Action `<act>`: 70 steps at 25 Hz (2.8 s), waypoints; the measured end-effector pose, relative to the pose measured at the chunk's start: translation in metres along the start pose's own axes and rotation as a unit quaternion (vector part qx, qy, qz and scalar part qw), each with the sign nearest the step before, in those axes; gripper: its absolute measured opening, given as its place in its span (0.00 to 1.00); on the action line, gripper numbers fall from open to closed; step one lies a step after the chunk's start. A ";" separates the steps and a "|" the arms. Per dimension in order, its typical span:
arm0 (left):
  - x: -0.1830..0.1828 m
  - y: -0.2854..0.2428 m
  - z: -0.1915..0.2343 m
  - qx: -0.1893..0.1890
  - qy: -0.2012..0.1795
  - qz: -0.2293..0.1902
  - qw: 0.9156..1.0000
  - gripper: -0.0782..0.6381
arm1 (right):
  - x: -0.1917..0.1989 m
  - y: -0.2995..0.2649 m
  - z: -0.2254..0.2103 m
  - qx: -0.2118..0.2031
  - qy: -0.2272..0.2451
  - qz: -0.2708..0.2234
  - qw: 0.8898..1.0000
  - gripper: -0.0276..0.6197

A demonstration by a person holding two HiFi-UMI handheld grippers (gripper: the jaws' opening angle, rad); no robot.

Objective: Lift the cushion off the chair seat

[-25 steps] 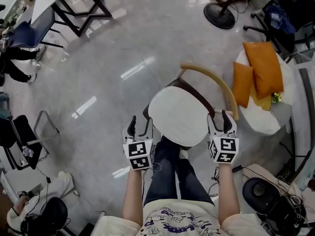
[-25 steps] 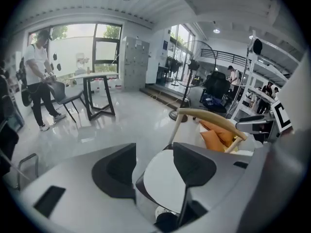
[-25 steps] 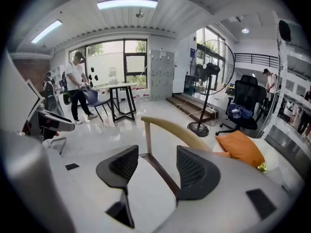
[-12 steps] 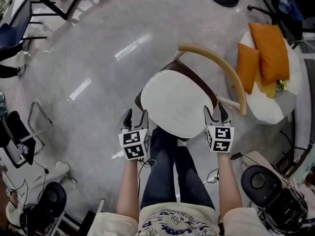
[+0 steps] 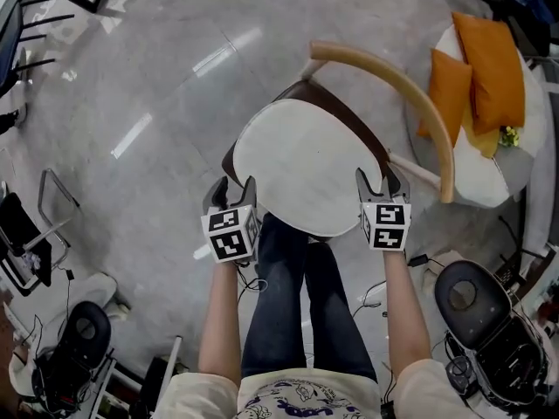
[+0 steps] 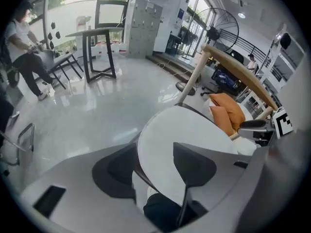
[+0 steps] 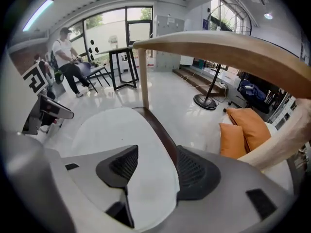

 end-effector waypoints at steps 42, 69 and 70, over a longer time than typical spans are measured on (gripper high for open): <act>0.053 -0.065 -0.014 -0.016 0.018 0.083 0.996 0.19 | 0.063 -0.059 -0.022 -0.016 -0.025 0.104 0.994 0.16; -0.116 0.160 -0.055 -0.025 -0.011 -0.069 0.997 0.19 | -0.124 0.161 -0.021 0.013 -0.052 -0.049 0.997 0.15; -0.122 0.171 -0.058 -0.025 -0.012 -0.078 0.997 0.19 | -0.132 0.172 -0.022 0.015 -0.050 -0.058 0.997 0.15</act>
Point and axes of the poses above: the fingertips, and each gripper's own axes: y backward along the fingers, z to its left, x out of its underside, the point moved 4 cm from there along y, backward along the fingers, and after that the axes turned 8 degrees about -z, right-handed, at the moved point
